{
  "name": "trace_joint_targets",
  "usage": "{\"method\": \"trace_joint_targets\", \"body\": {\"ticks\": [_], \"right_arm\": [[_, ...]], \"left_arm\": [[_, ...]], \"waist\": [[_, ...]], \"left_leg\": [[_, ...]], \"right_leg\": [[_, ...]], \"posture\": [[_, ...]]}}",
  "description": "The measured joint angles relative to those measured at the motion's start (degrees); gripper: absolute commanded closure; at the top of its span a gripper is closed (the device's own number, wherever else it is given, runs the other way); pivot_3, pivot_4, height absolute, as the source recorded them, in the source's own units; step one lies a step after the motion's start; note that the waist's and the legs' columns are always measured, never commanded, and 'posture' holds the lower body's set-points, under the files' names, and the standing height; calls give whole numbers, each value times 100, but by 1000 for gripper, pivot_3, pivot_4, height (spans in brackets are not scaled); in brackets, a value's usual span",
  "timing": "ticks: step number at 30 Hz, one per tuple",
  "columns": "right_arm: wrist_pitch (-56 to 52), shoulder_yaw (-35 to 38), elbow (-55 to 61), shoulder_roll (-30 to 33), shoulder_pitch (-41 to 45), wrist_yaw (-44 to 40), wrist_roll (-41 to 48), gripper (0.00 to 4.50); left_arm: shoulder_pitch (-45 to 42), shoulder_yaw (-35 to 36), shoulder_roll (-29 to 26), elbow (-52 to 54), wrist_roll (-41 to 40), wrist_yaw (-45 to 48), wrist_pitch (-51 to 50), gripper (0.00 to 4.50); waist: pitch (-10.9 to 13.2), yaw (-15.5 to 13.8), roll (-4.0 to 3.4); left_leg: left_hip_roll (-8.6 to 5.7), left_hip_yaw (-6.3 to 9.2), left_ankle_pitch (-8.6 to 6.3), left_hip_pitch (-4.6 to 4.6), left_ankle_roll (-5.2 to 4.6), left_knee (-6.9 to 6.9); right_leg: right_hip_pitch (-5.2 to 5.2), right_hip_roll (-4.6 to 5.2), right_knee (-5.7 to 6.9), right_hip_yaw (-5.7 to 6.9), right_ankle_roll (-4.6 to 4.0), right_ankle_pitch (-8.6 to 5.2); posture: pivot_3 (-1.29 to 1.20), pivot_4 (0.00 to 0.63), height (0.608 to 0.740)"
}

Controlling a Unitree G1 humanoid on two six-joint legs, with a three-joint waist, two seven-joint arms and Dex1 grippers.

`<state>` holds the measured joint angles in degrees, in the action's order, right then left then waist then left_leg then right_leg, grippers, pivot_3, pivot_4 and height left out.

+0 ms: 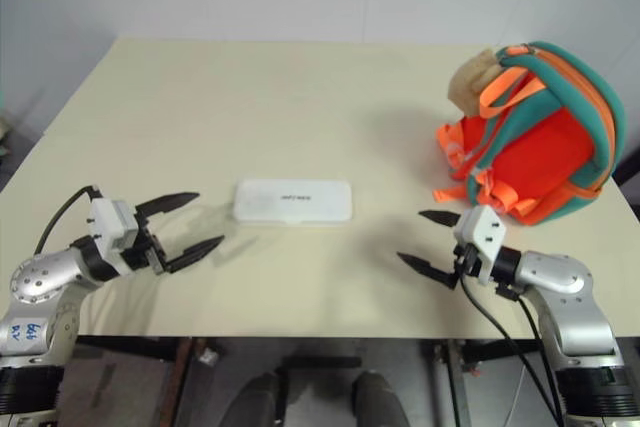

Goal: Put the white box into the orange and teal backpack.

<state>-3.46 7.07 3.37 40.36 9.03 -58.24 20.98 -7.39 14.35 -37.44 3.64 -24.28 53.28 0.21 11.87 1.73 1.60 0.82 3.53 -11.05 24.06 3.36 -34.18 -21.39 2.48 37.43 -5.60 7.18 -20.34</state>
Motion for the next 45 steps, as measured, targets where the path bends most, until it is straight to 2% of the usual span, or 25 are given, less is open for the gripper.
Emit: {"method": "trace_joint_targets", "body": {"ticks": [8,10,11,12,18,19,20,22,23,25,30,36,45], "right_arm": [[-89,-357,-81,-225,773,-46,-4,15],[-87,-469,-185,-309,959,-79,-23,385],[-75,-519,-286,-371,1089,-81,-56,498],[-57,-570,-383,-434,1193,-71,-95,837],[280,-1013,-1126,-953,1677,387,-796,2866],[383,-1074,-1353,-997,1789,503,-947,3303],[467,-1115,-1574,-1049,1919,583,-1072,3511],[675,-1193,-2075,-1171,2297,754,-1335,4276],[770,-1220,-2252,-1194,2423,819,-1428,4500],[909,-1238,-2639,-1256,2665,974,-1606,4500],[1157,-1341,-3319,-1497,2906,1162,-1896,4500],[1209,-1416,-3469,-1829,3021,1131,-1955,4500],[697,-1585,-2545,-2039,2707,782,-1742,4500]], "left_arm": [[-226,1,143,139,-129,-260,-324,0],[-159,-3,135,197,-127,-245,-325,0],[-101,10,118,208,-121,-244,-321,375],[-72,29,108,204,-106,-260,-321,553],[-129,145,-98,-328,364,-652,-211,2429],[-246,147,-97,-499,492,-816,-192,2793],[-396,146,-96,-653,606,-985,-193,3000],[-831,137,-50,-977,891,-1441,-218,3697],[-989,104,-19,-1088,989,-1593,-215,3981],[-1248,-46,94,-1336,1229,-1885,-217,4451],[-1455,-496,528,-1776,1556,-2181,-345,4451],[-1497,-765,791,-1799,1592,-2199,-540,4451],[-1200,-858,998,-1475,1394,-1952,-751,4451]], "waist": [[0,11,1],[0,11,1],[0,12,1],[0,10,1],[0,9,1],[0,4,1],[2,-6,3],[2,-14,4],[1,-13,4],[1,-2,3],[1,18,4],[1,78,4],[1,94,4]], "left_leg": [[1,1,2,0,-1,-6],[1,0,1,1,-1,-5],[1,0,1,1,-1,-4],[1,0,1,1,-1,-4],[-2,1,2,1,-1,-6],[-3,0,2,0,-1,-6],[-3,4,3,4,-1,-9],[-5,7,7,4,-3,-12],[-7,6,6,3,-3,-12],[-8,3,6,3,-3,-9],[-1,1,5,8,1,1],[-1,1,7,4,4,-7],[-2,5,7,4,4,-13]], "right_leg": [[1,-3,3,0,1,2],[0,-1,1,-1,2,2],[-1,-1,1,-1,2,2],[-1,-2,1,-1,2,2],[-6,-1,8,0,1,2],[-6,0,8,0,1,2],[-7,0,9,3,2,2],[-7,0,12,5,5,5],[-5,2,12,4,6,5],[-6,3,10,2,7,6],[-17,-4,11,2,7,5],[-18,-6,31,0,6,4],[-16,-4,36,1,6,4]], "posture": [[0,150,740],[0,150,740],[0,150,740],[0,150,740],[0,150,740],[0,150,740],[0,150,740],[0,150,740],[0,150,740],[0,150,740],[0,150,740],[0,150,740],[0,150,740]]}}
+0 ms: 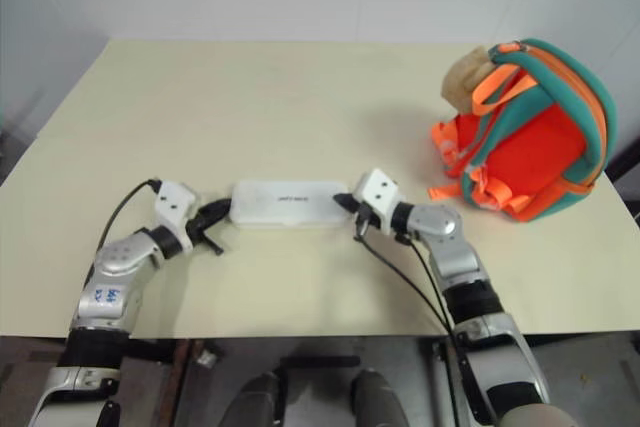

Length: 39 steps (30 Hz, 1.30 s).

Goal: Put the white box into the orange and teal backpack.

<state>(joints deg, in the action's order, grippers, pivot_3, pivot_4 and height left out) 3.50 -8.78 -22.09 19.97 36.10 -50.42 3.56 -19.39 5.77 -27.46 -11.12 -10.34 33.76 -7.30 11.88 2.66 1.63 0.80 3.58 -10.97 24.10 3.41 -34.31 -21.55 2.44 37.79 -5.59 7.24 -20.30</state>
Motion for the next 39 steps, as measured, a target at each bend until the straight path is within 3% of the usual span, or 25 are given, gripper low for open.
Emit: {"method": "trace_joint_targets", "body": {"ticks": [8,14,21,28,39], "right_arm": [[-594,72,813,248,-458,-83,177,4500],[-861,592,1066,507,-475,119,476,4500],[-694,684,316,627,-269,450,282,4500],[-283,437,-753,338,11,501,-20,4500],[-368,420,-550,212,-24,481,-38,4500]], "left_arm": [[364,-20,14,491,-127,209,-200,4451],[453,0,9,459,-124,192,-137,4451],[180,55,11,160,-66,-13,148,4451],[-457,-66,274,-443,193,-358,413,4451],[-458,-193,476,-482,239,-375,215,4451]], "waist": [[0,-97,0],[0,-94,1],[0,-85,1],[0,-69,0],[0,-77,0]], "left_leg": [[-3,3,1,-2,-2,-9],[-2,4,1,0,-2,-4],[-2,2,1,-1,-2,-3],[-5,0,2,1,-3,1],[-4,0,2,1,-2,0]], "right_leg": [[8,3,-1,2,0,1],[7,2,-7,1,0,1],[6,0,-8,1,0,1],[4,1,-10,0,3,2],[2,1,-6,0,3,2]], "posture": [[0,150,740],[0,150,740],[0,150,740],[0,150,740],[0,150,740]]}}
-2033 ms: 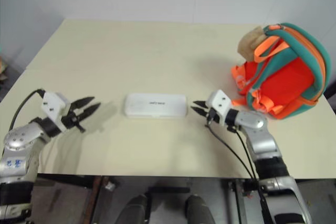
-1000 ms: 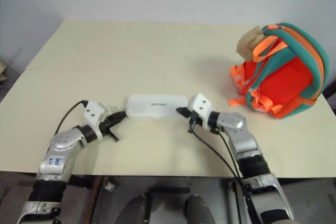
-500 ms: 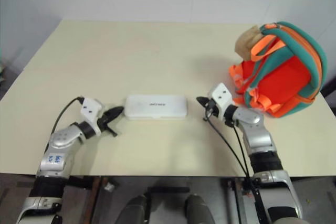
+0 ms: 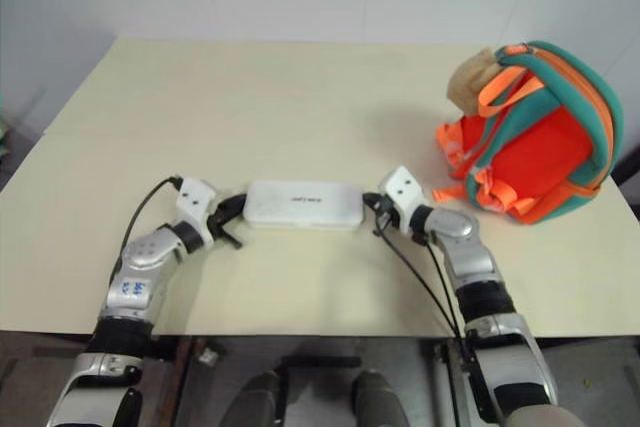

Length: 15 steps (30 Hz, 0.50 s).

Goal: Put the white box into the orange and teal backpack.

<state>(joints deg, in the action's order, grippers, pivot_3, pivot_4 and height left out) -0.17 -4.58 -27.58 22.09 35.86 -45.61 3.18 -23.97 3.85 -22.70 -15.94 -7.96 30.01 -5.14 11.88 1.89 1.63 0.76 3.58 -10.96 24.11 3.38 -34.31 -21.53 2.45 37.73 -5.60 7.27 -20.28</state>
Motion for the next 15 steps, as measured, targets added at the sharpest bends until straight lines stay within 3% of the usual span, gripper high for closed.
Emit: {"method": "trace_joint_targets", "body": {"ticks": [15], "right_arm": [[-1213,301,1953,861,-1208,-433,350,4500]], "left_arm": [[872,-258,248,1622,-204,239,-985,4451]], "waist": [[0,-32,0]], "left_leg": [[-3,1,-1,0,0,2]], "right_leg": [[9,3,-16,0,0,0]], "posture": [[0,150,740]]}}
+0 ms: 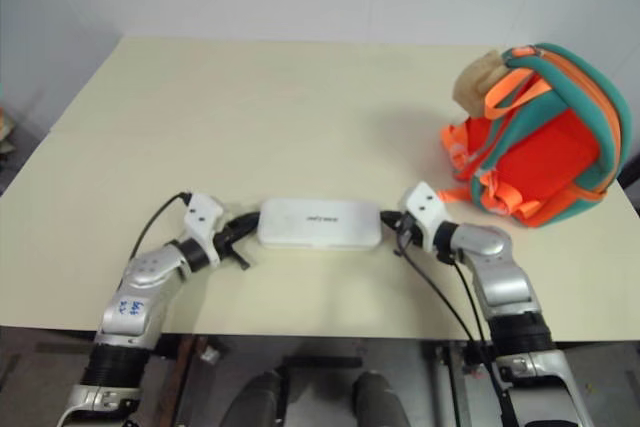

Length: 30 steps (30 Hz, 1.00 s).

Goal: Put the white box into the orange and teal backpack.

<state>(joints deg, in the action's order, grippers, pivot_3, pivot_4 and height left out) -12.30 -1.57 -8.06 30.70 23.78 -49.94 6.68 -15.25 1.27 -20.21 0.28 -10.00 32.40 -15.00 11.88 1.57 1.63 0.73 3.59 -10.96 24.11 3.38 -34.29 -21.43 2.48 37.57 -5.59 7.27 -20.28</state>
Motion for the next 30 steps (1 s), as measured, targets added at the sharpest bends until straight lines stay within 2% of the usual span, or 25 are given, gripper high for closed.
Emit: {"method": "trace_joint_targets", "body": {"ticks": [6,11,13,15,17,22,25,26,28,30], "right_arm": [[-475,216,750,454,-614,-287,400,4500],[-533,230,786,520,-680,-313,450,4500],[-506,248,678,520,-638,-335,506,4135],[-421,280,490,521,-540,-359,533,3625],[-378,331,281,576,-391,-397,542,2917],[-467,495,190,974,-101,-676,745,1185],[-931,689,328,1221,-37,-746,987,157],[-1147,722,420,1321,-28,-758,1077,0],[-1731,816,653,1468,-5,-772,1328,0],[-2615,890,948,1694,70,-768,1680,0]], "left_arm": [[205,-122,92,381,-35,4,-260,4451],[207,-160,89,455,-61,14,-384,4451],[202,-161,68,533,-104,19,-529,4500],[193,-159,22,615,-148,39,-689,4120],[185,-123,-119,724,-287,140,-943,3610],[195,-117,-771,1019,-691,727,-1592,2006],[155,14,-1218,968,-850,1055,-1886,1055],[52,32,-1355,837,-902,1169,-1957,763],[-224,102,-1546,509,-1037,1377,-2169,145],[-543,163,-1693,188,-1260,1612,-2532,24]], "waist": [[0,2,0],[0,14,0],[0,10,0],[0,12,0],[0,13,0],[1,13,-1],[1,13,-1],[1,11,-1],[2,7,-2],[3,4,-3]], "left_leg": [[0,0,0,0,0,0],[0,-1,1,-3,-1,-2],[0,-1,1,-2,-1,-2],[-1,-2,1,-1,-1,-2],[0,-2,1,-1,-1,0],[2,-1,0,-1,-1,10],[3,-1,0,0,-1,14],[3,-1,0,0,-1,14],[3,0,0,0,-1,14],[1,1,0,1,-1,13]], "right_leg": [[1,-1,-3,-1,0,0],[4,-2,-3,-2,1,1],[4,-1,-5,-2,1,1],[4,-1,-7,-2,1,1],[3,-1,-8,-2,1,1],[1,-2,-15,-1,-1,0],[-1,-1,-16,-1,-4,-2],[-1,-1,-16,-1,-4,-2],[-2,-2,-15,0,-5,-3],[-2,1,-15,0,-6,-3]], "posture": [[0,150,740],[0,150,740],[0,150,740],[0,150,740],[0,150,740],[0,150,740],[0,150,740],[0,150,740],[0,150,740],[0,150,740]]}}
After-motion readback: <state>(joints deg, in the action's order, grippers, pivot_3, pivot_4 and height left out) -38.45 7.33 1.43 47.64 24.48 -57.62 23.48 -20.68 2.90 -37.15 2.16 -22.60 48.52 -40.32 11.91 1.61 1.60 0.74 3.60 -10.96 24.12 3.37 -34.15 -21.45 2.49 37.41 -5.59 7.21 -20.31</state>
